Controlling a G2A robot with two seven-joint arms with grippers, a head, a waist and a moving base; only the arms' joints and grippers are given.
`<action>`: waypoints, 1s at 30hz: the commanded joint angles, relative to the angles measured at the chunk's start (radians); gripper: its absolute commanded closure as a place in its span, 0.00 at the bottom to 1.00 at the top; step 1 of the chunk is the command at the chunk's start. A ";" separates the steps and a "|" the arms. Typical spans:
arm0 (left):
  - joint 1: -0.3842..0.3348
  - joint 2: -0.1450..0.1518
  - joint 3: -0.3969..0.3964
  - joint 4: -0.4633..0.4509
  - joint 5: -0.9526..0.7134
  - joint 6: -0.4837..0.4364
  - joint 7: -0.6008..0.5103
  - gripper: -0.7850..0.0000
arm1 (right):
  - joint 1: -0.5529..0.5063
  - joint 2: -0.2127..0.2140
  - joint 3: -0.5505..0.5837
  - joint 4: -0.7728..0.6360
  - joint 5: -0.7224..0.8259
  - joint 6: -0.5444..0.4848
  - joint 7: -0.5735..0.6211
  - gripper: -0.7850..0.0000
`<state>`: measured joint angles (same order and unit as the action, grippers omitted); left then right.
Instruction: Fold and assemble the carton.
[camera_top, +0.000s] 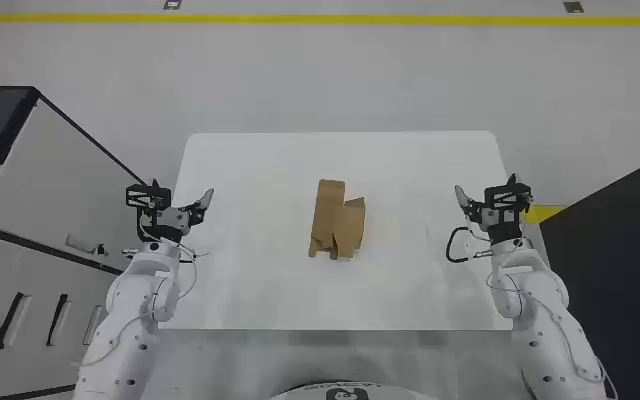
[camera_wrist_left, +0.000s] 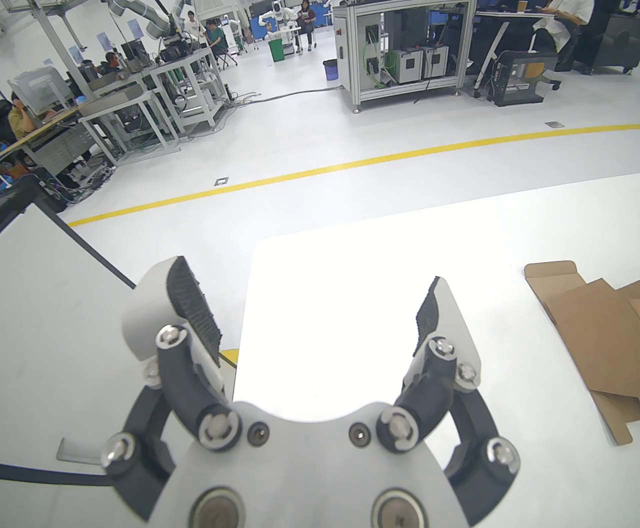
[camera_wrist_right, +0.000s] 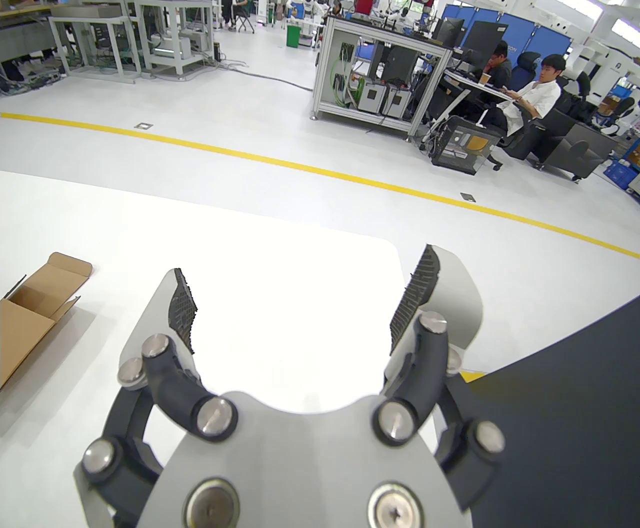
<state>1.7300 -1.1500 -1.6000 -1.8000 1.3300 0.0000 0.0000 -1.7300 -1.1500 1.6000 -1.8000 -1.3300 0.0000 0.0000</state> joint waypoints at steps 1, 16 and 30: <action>0.000 0.000 0.000 0.000 0.000 0.000 0.000 0.00 | 0.000 0.000 0.000 0.000 0.000 0.000 0.000 0.00; 0.056 -0.009 0.115 -0.142 0.064 -0.047 -0.054 0.00 | 0.000 0.000 0.000 0.000 0.000 0.000 0.000 0.00; 0.073 -0.008 0.173 -0.161 0.155 -0.107 -0.041 0.00 | 0.000 0.000 0.000 0.000 0.000 0.000 0.000 0.00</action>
<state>1.7995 -1.1574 -1.4451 -1.9580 1.4618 -0.1009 -0.0421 -1.7300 -1.1500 1.6000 -1.8000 -1.3300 0.0000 0.0000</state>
